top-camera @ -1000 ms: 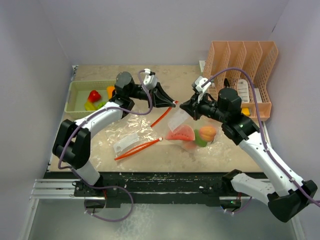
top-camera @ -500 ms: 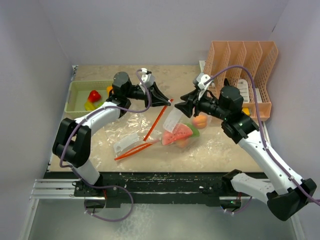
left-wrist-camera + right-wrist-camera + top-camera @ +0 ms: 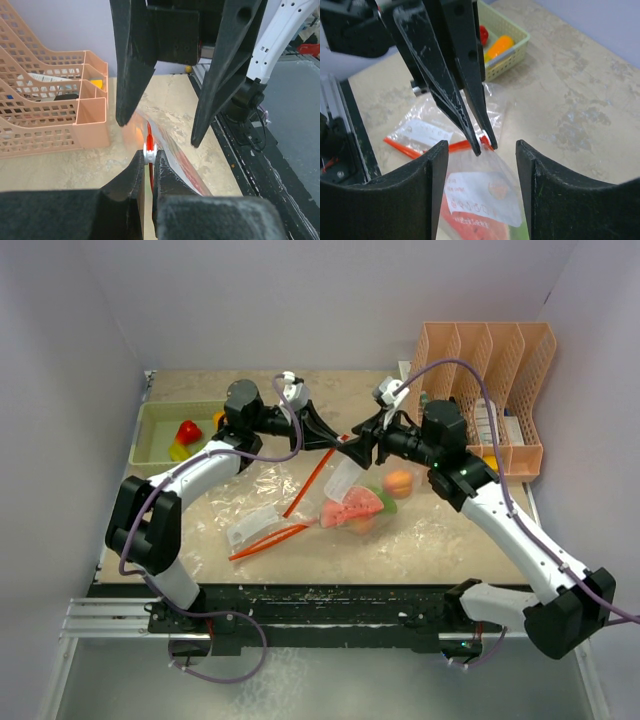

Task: Open the zip-top bag and remove the fake food
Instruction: Unzip the zipper food storage bag at the center of the board.

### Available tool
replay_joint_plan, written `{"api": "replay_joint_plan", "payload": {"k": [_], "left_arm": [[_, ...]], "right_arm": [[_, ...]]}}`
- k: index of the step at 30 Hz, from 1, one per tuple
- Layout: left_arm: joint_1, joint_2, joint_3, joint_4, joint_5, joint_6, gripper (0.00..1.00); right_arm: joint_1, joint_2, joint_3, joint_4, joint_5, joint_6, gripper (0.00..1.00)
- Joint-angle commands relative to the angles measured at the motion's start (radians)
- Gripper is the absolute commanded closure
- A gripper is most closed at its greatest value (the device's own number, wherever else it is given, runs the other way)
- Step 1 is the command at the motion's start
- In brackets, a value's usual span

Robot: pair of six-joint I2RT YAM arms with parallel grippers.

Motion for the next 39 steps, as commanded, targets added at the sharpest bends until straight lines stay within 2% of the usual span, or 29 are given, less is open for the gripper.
{"api": "replay_joint_plan", "payload": {"k": [1, 3, 6, 9, 12, 18, 24, 28, 39], "left_arm": [[0.0, -0.025, 0.015, 0.065, -0.035, -0.026, 1.0], [0.0, -0.018, 0.002, 0.116, -0.063, -0.059, 1.0], [0.0, -0.009, -0.01, 0.201, -0.095, -0.118, 1.0], [-0.005, -0.003, -0.023, 0.302, -0.112, -0.171, 1.0], [-0.014, -0.004, -0.033, 0.339, -0.12, -0.193, 1.0], [-0.021, 0.004, -0.047, 0.32, -0.148, -0.176, 1.0], [-0.029, 0.015, -0.044, 0.319, -0.181, -0.176, 1.0], [-0.031, 0.016, -0.043, 0.317, -0.201, -0.176, 1.0], [-0.045, 0.028, -0.038, 0.302, -0.228, -0.174, 1.0]], "right_arm": [[-0.004, -0.047, -0.05, 0.238, 0.037, 0.187, 0.4], [-0.004, -0.061, -0.13, 0.379, 0.05, 0.297, 0.38], [-0.003, -0.082, -0.256, 0.61, 0.164, 0.511, 0.37], [-0.003, -0.086, -0.32, 0.754, 0.274, 0.608, 0.37], [-0.003, -0.098, -0.386, 0.857, 0.322, 0.68, 0.37], [-0.003, -0.122, -0.383, 0.872, 0.311, 0.735, 0.35], [-0.004, -0.11, -0.357, 0.827, 0.447, 0.787, 0.3], [-0.003, -0.077, -0.362, 0.841, 0.479, 0.837, 0.3], [0.0, -0.023, -0.323, 0.806, 0.44, 0.823, 0.31]]}}
